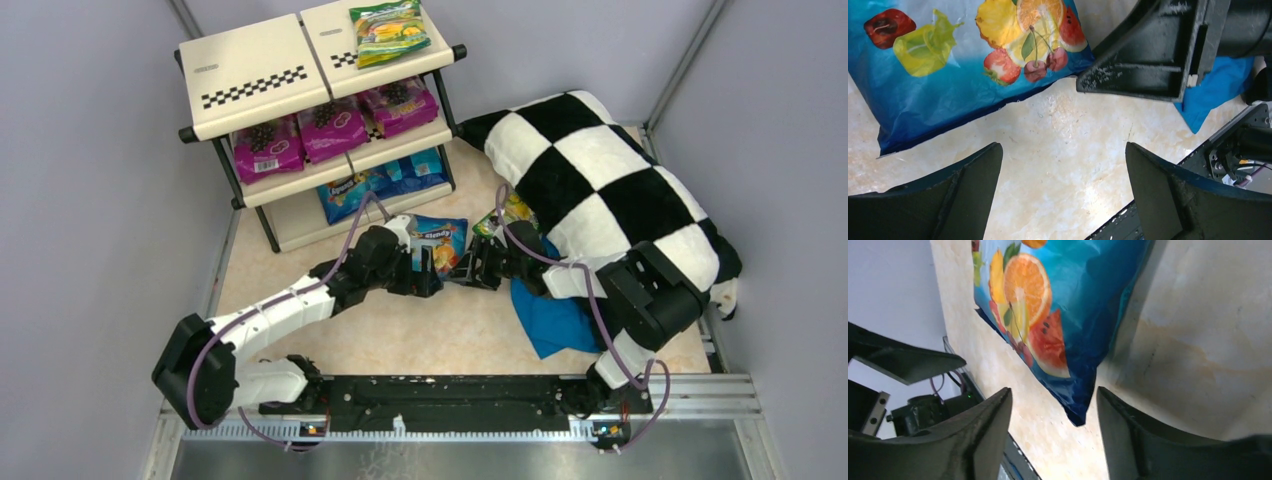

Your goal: Place and organize the candy bags onto the shelf

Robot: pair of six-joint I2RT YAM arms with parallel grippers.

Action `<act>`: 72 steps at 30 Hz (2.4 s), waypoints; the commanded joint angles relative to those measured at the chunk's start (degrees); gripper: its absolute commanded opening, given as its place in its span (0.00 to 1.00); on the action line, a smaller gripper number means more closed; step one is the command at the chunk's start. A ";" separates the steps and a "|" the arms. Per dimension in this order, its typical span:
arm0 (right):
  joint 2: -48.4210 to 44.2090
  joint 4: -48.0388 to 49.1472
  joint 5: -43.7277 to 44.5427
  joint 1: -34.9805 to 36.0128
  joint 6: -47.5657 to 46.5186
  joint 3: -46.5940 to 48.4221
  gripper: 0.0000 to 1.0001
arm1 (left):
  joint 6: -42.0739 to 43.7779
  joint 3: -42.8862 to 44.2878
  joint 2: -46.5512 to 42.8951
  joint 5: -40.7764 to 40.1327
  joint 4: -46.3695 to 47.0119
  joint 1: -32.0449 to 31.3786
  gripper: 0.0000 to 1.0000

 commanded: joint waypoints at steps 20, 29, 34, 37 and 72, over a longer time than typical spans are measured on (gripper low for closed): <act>-15.94 -9.67 -9.01 -3.67 -7.14 4.12 0.00 | 12.80 12.43 5.63 -20.05 -8.85 -10.12 0.97; -16.49 -10.78 -17.58 -6.64 -5.34 6.58 0.00 | 25.99 13.16 11.50 -15.24 -1.84 -10.79 0.98; -17.31 -11.58 -18.64 -7.23 -4.94 7.56 0.00 | 27.73 11.59 14.09 -18.25 3.82 -11.28 0.99; -17.41 -9.98 -19.45 -7.41 -3.03 7.51 0.00 | 29.41 8.09 13.46 -20.17 12.30 -12.48 0.99; -19.33 -8.58 21.37 -1.38 16.53 -1.82 0.87 | 8.02 3.97 19.00 -16.49 27.53 -13.17 0.30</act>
